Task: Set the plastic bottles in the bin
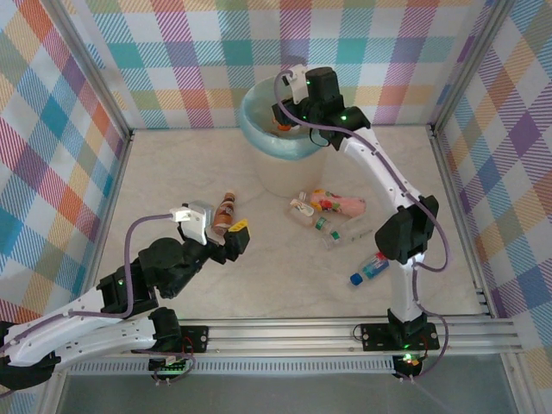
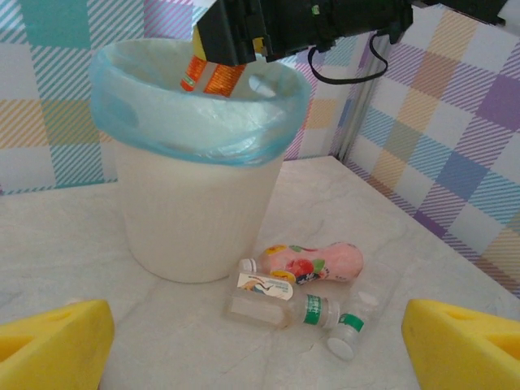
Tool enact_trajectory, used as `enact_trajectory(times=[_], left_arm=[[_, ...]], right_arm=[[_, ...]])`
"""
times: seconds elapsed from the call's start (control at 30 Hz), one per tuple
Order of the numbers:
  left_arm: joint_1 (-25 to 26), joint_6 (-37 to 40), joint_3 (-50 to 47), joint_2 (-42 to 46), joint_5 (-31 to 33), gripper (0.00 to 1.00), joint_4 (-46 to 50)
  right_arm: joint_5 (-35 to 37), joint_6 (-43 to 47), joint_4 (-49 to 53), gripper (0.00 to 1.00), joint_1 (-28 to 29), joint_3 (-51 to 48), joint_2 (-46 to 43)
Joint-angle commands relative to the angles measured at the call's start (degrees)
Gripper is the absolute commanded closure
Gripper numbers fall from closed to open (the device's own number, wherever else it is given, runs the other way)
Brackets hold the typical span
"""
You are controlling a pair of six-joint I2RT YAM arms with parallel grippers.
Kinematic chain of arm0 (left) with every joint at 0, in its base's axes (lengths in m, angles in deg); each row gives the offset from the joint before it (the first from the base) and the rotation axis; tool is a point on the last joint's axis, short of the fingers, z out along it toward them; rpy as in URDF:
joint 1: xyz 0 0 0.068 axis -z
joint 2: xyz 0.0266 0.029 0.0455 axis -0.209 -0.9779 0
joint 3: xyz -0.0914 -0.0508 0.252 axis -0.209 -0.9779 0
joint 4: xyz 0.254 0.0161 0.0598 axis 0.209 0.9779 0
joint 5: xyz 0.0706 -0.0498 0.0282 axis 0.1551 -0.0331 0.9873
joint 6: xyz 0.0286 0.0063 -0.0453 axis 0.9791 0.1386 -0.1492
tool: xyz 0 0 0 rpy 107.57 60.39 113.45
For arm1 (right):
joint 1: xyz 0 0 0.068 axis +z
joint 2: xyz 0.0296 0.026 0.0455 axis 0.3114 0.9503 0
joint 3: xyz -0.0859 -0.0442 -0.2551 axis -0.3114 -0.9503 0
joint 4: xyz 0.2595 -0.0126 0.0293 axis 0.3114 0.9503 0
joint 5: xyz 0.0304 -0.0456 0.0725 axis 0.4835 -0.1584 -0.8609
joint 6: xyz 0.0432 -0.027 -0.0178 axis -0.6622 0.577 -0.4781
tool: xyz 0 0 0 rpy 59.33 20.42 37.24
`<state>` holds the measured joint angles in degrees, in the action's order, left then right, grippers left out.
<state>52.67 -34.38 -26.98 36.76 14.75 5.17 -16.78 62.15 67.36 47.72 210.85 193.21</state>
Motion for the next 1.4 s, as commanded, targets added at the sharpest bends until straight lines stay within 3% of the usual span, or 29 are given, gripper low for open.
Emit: enact_trajectory(times=[0.0, 0.63, 1.07, 1.37], left_arm=[[-0.39, -0.61, 1.4, -0.02, 0.67, 0.08, 0.77], [-0.39, -1.66, 1.46, 0.04, 1.14, 0.08, 3.3], [-0.39, -1.79, 1.64, 0.7, 1.75, 0.08, 3.86], [-0.39, -1.93, 1.31, 1.5, 1.96, 0.08, 4.31]], right_arm=[[-4.02, 3.87, 6.75, 0.45, 0.21, 2.55, 4.02], [-5.07, 7.22, 14.9, 0.33, -0.57, 11.17, 13.57], [-9.85, 2.96, 10.41, 0.18, -0.83, 11.5, 7.03], [-10.46, 0.85, 10.21, 0.16, -1.0, 11.46, 4.26]])
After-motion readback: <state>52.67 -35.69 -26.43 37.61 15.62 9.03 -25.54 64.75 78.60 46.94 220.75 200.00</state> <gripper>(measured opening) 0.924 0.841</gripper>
